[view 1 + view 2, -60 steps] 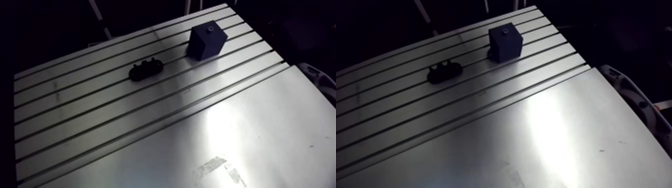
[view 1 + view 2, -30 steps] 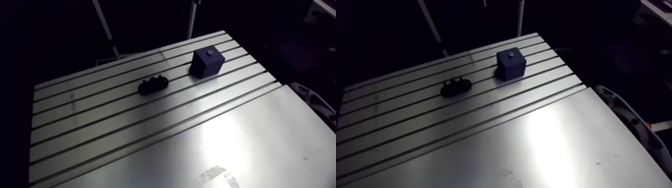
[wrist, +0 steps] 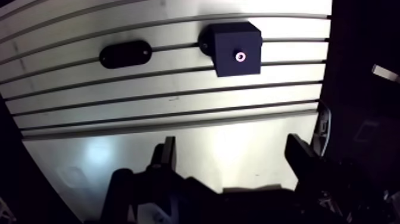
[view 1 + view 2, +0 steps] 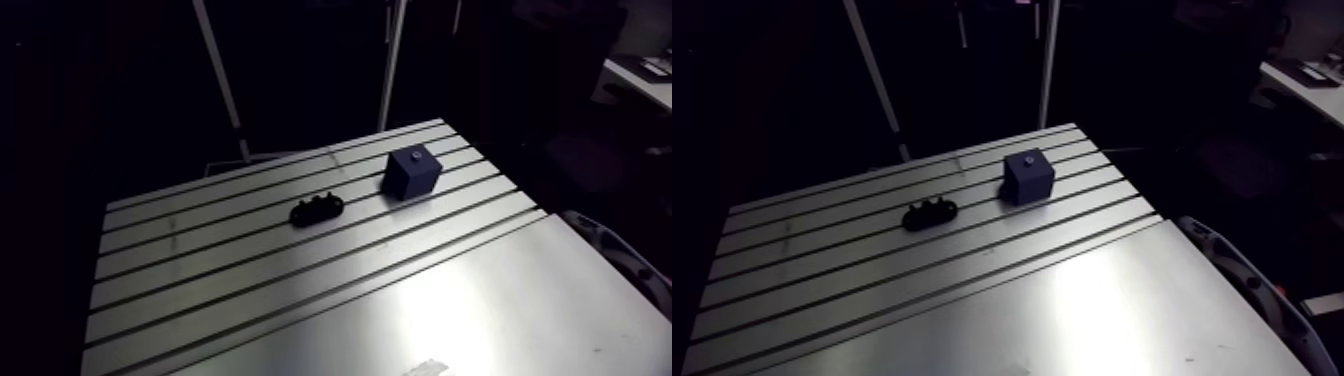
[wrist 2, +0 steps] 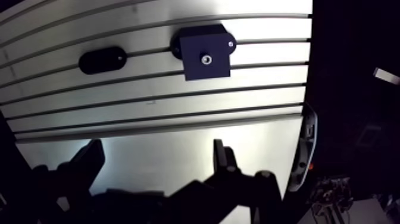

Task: Pick up the M10 bolt and insert it into the hole until fully seated.

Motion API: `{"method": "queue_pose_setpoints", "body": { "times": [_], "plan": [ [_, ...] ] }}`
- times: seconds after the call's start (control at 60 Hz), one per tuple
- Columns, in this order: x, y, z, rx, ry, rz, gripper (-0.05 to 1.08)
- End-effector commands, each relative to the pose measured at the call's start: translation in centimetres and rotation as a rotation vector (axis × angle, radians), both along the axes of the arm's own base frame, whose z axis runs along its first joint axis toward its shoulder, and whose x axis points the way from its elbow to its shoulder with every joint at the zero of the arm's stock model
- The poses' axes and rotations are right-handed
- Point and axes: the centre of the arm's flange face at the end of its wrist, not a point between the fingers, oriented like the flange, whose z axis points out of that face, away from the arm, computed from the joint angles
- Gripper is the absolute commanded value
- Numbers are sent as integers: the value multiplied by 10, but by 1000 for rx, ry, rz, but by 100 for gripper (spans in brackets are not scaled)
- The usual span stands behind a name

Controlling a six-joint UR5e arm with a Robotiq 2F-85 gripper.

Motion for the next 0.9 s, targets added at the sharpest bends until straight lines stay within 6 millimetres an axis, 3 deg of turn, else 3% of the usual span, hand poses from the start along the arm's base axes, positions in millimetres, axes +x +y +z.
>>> {"method": "queue_pose_setpoints", "body": {
  "times": [0.017,0.283,0.383,0.6,0.9],
  "plan": [
    [67,-81,61,2,214,57,1],
    [86,-111,100,-40,305,65,1],
    [85,-140,109,-45,324,101,1],
    [90,-169,117,-36,336,130,1],
    [91,-188,128,-10,350,146,1]
  ]
}}
